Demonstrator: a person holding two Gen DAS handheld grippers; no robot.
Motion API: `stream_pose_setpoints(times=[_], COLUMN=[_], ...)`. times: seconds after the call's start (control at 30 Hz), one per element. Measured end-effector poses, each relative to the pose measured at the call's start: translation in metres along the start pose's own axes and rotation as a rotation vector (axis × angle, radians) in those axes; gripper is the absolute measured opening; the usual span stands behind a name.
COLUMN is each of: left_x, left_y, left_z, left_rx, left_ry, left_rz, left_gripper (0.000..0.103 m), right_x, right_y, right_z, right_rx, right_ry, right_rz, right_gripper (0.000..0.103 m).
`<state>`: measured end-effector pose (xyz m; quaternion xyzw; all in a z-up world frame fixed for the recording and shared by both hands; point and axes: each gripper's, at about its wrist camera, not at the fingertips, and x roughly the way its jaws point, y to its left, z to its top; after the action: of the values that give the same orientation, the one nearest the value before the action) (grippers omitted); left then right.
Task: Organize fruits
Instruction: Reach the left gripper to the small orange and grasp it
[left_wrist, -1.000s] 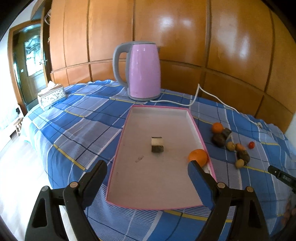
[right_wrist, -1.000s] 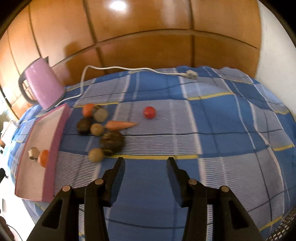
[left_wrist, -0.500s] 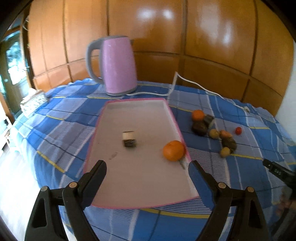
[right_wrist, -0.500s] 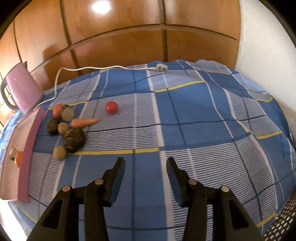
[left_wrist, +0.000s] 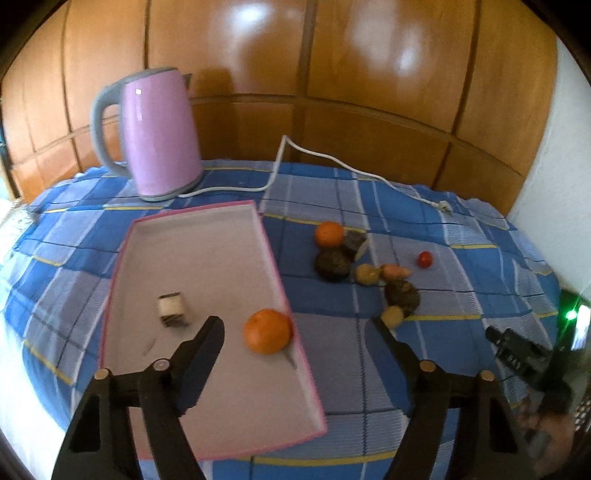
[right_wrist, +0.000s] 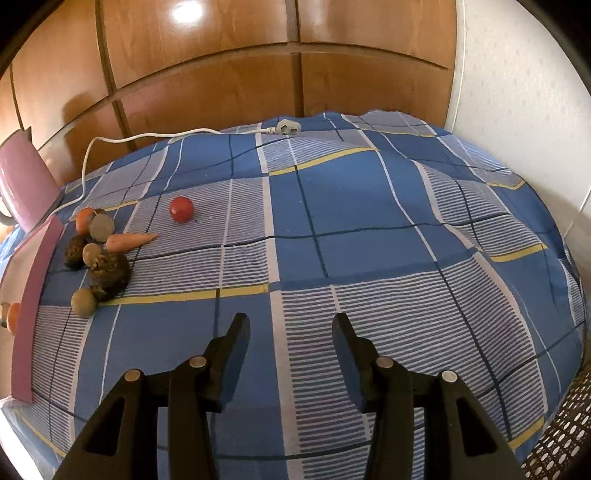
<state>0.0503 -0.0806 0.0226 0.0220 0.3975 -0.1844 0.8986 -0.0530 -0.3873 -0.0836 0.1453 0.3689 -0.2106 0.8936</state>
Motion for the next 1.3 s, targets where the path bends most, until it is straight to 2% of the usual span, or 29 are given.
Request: stream_pose_setpoints(times=[0.13, 0.27, 0.5, 0.6, 0.7, 0.77, 0.9, 1.07, 1.17, 1.3], left_x=[0.015, 0.037, 0.083, 0.103, 0.119, 0.128, 0.156, 0.179, 0.194, 0.207], left_y=[-0.004, -0.011, -0.011, -0.010, -0.014, -0.015, -0.004, -0.003, -0.005, -0.004], left_z=[0.022, 0.042, 0.069, 0.080, 0.091, 0.096, 0.108, 0.118, 0.117, 0.115], left_rx=[-0.007, 0.015, 0.003, -0.018, -0.011, -0.014, -0.130, -0.201, -0.224, -0.248], left_ry=[0.028, 0.069, 0.159, 0.198, 0.225, 0.239, 0.308, 0.351, 0.376, 0.377], left_rz=[-0.043, -0.066, -0.090, -0.115, -0.135, -0.144, -0.168, -0.201, -0.184, -0.166], left_gripper=[0.062, 0.055, 0.053, 0.041, 0.032, 0.031, 0.029, 0.029, 0.033, 0.046], right_x=[0.002, 0.004, 0.004, 0.008, 0.009, 0.010, 0.010, 0.012, 0.013, 0.013], right_y=[0.001, -0.001, -0.007, -0.010, -0.008, -0.009, -0.009, -0.008, -0.007, -0.007], right_z=[0.000, -0.001, 0.001, -0.001, -0.003, -0.003, -0.004, -0.004, -0.004, -0.004], right_rx=[-0.008, -0.009, -0.022, -0.020, -0.033, -0.025, -0.027, -0.030, -0.031, -0.031], right_ry=[-0.001, -0.001, -0.021, -0.008, -0.018, -0.019, -0.025, -0.028, -0.030, -0.030], right_rz=[0.002, 0.000, -0.035, -0.043, -0.042, -0.032, -0.026, -0.022, -0.021, -0.019], right_gripper=[0.047, 0.047, 0.047, 0.047, 0.053, 0.055, 0.057, 0.060, 0.061, 0.061])
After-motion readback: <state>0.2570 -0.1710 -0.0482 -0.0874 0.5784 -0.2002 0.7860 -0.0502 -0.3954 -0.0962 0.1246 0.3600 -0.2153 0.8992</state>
